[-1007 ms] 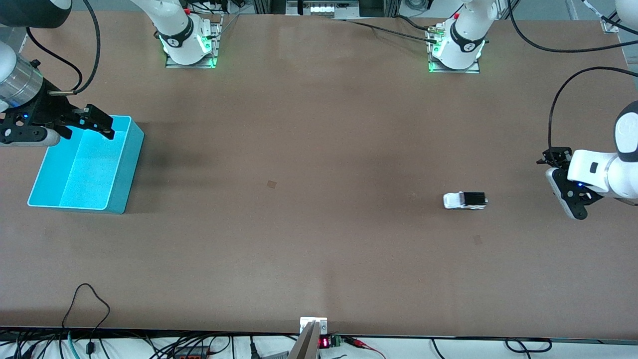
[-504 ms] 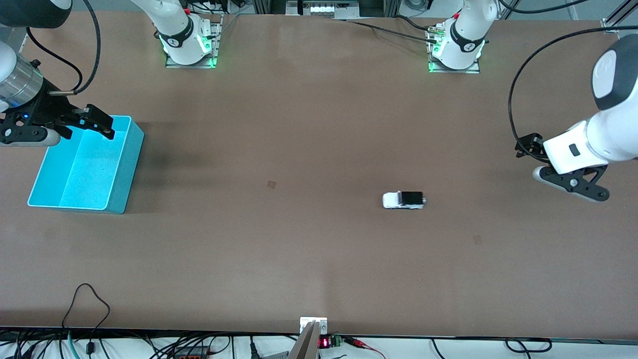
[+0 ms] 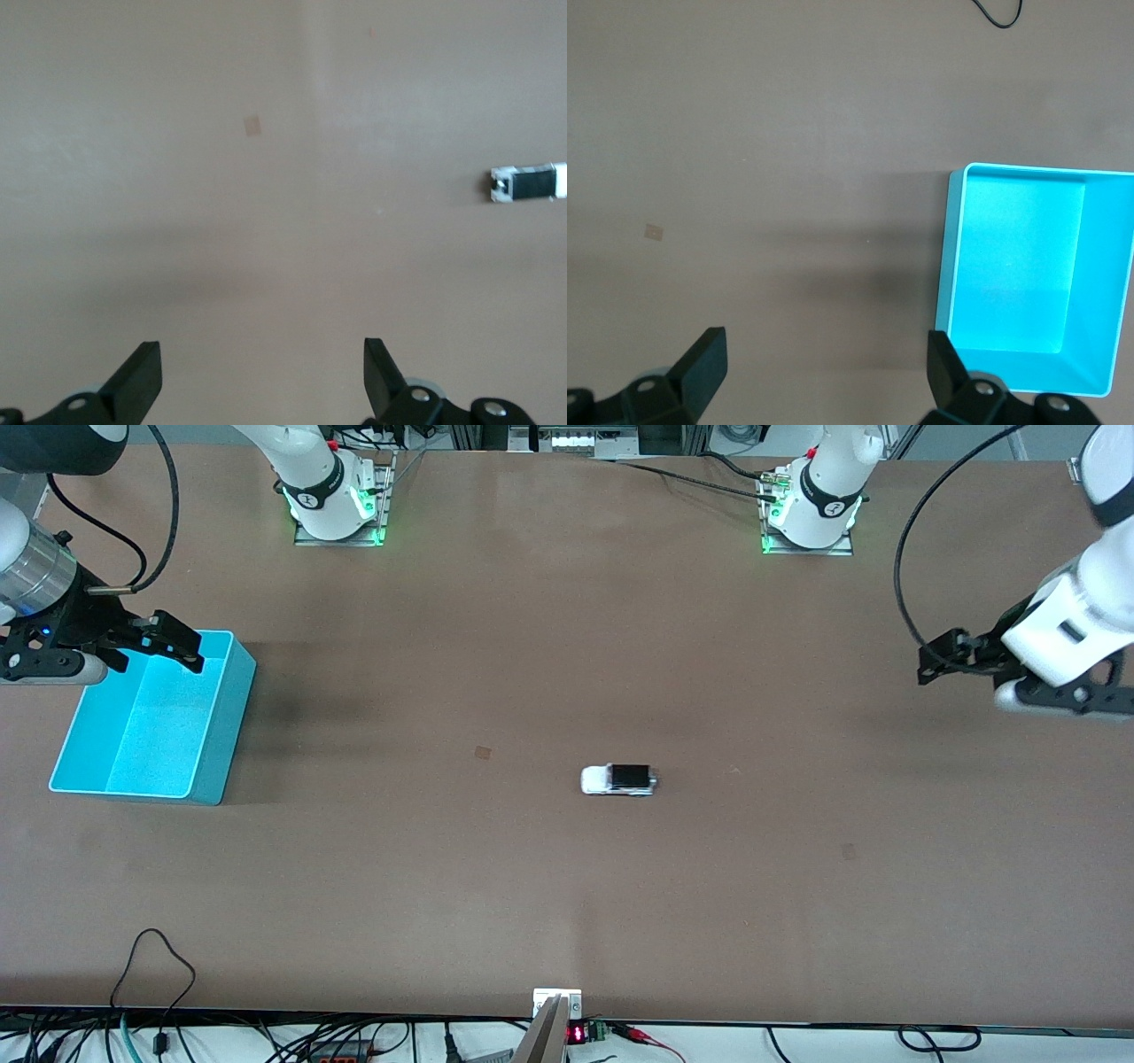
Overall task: Wind and store white jeep toy
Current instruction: 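Raise and withdraw the left gripper as the jeep rolls away, then reach the right gripper over the rolled jeep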
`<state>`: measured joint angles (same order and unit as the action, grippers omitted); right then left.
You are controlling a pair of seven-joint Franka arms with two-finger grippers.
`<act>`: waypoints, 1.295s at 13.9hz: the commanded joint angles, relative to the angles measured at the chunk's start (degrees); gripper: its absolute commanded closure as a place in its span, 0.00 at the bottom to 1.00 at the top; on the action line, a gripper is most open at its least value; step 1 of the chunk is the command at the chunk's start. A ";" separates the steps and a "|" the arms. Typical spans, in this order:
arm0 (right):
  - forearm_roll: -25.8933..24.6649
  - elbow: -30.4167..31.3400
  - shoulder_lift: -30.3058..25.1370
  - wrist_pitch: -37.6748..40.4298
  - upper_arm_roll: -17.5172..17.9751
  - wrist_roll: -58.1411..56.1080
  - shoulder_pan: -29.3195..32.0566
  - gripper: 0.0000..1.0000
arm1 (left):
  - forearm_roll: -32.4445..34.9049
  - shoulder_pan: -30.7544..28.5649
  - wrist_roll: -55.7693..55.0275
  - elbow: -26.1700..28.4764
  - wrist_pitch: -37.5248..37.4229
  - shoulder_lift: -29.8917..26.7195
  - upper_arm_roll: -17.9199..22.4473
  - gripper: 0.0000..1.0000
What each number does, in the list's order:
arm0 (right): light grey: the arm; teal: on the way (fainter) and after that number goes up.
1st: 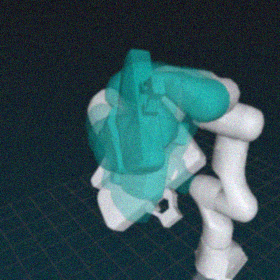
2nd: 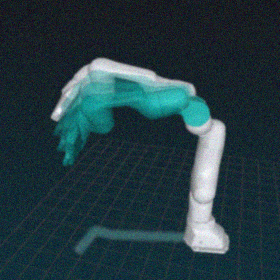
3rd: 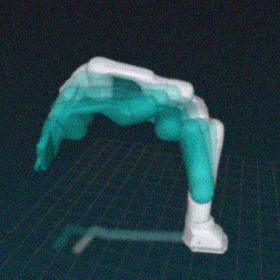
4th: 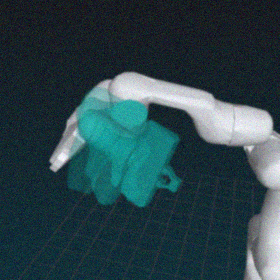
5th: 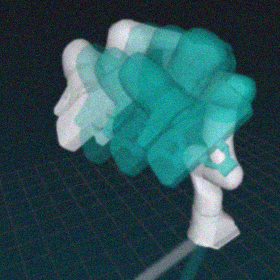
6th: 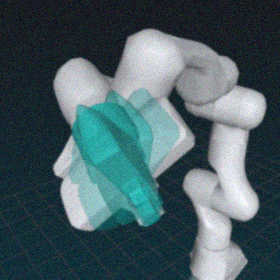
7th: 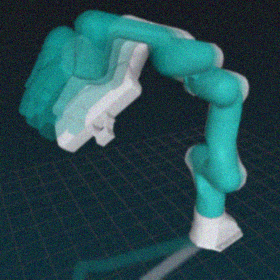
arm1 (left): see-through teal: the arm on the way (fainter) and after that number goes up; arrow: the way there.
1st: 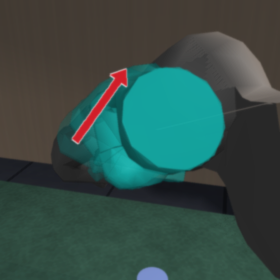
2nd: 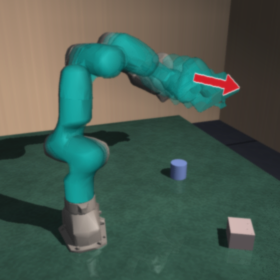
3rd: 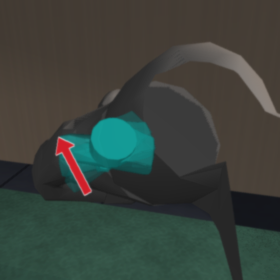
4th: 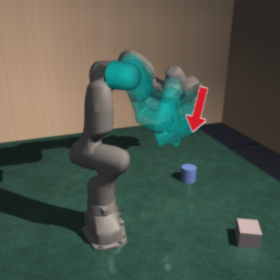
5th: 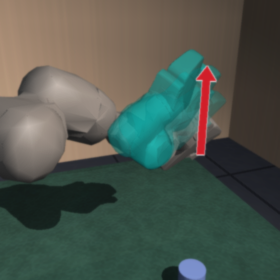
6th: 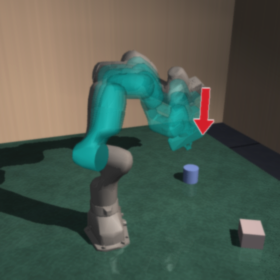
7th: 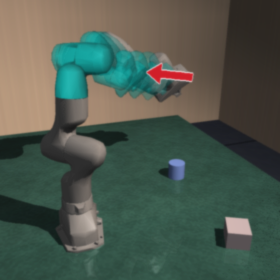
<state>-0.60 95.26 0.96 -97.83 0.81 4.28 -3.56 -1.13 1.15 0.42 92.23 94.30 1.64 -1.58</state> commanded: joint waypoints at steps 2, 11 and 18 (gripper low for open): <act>-0.37 0.63 -0.61 -0.26 0.16 0.56 -0.04 0.00 | 0.42 0.61 -1.04 4.45 -1.02 -4.79 1.40 0.00; -0.28 0.63 -0.52 0.09 0.16 0.56 0.04 0.00 | 3.68 0.69 -1.13 0.76 -4.12 -2.69 0.52 0.00; 0.51 0.02 1.24 -0.26 -0.19 -0.23 0.57 0.00 | 3.77 0.78 -1.04 0.23 -4.56 -2.51 0.44 0.00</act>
<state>-0.59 95.42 1.67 -97.84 0.66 4.29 -3.40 1.58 1.53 0.12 94.38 91.08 -1.76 -1.12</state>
